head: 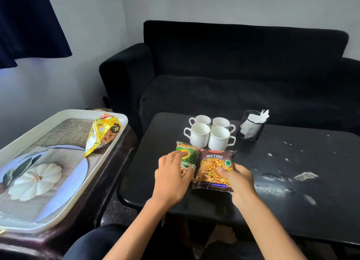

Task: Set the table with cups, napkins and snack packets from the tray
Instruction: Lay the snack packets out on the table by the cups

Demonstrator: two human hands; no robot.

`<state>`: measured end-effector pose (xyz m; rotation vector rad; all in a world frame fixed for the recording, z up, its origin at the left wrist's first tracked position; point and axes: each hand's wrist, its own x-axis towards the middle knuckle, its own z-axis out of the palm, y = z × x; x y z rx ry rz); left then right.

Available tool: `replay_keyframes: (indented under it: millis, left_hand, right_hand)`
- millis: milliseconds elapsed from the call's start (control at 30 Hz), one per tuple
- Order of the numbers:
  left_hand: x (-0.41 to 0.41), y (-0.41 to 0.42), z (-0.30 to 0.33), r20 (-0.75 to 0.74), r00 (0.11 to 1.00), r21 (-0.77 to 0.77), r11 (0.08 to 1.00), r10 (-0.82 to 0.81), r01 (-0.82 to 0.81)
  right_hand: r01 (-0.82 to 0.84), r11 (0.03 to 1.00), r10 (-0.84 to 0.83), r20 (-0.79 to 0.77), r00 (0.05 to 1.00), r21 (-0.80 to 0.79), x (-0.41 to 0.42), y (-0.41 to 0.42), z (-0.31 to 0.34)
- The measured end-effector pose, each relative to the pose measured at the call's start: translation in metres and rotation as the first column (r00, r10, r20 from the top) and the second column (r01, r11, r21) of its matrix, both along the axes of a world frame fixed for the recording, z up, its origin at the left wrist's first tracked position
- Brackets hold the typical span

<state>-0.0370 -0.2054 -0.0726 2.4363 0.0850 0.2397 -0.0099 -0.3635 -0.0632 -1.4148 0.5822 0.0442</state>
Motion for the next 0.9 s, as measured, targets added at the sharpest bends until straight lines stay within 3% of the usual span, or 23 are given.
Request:
replay_keyframes:
  millis: [167,267,400,500,567,900]
  left_hand:
    - [0.002,0.002,-0.016,-0.203,0.975,0.185,0.974,-0.089,0.127]
    - [0.003,0.002,-0.024,-0.307,0.942,0.28,0.932,-0.139,0.229]
    - [0.002,0.004,-0.028,-0.317,0.937,0.381,0.886,-0.145,0.265]
    - [0.002,0.004,-0.029,-0.324,0.935,0.439,0.853,-0.142,0.282]
    - [0.001,0.003,-0.029,-0.321,0.936,0.468,0.835,-0.144,0.289]
    - [-0.002,0.001,-0.024,-0.336,0.933,0.453,0.846,-0.13,0.281]
  right_hand:
    - [0.012,1.0,-0.013,-0.033,0.999,-0.029,0.01,-0.002,-0.008]
    - [-0.022,0.953,0.022,-0.004,1.0,-0.302,0.012,0.001,-0.014]
    - [-0.22,0.627,0.286,-0.042,0.957,-0.748,0.007,0.004,-0.019]
    - [-0.378,0.326,0.435,-0.218,0.874,-0.866,0.003,0.009,-0.024]
    - [-0.413,0.233,0.462,-0.273,0.844,-0.881,0.003,0.012,-0.031]
    - [-0.352,0.165,0.511,-0.226,0.83,-0.921,0.014,0.022,-0.042]
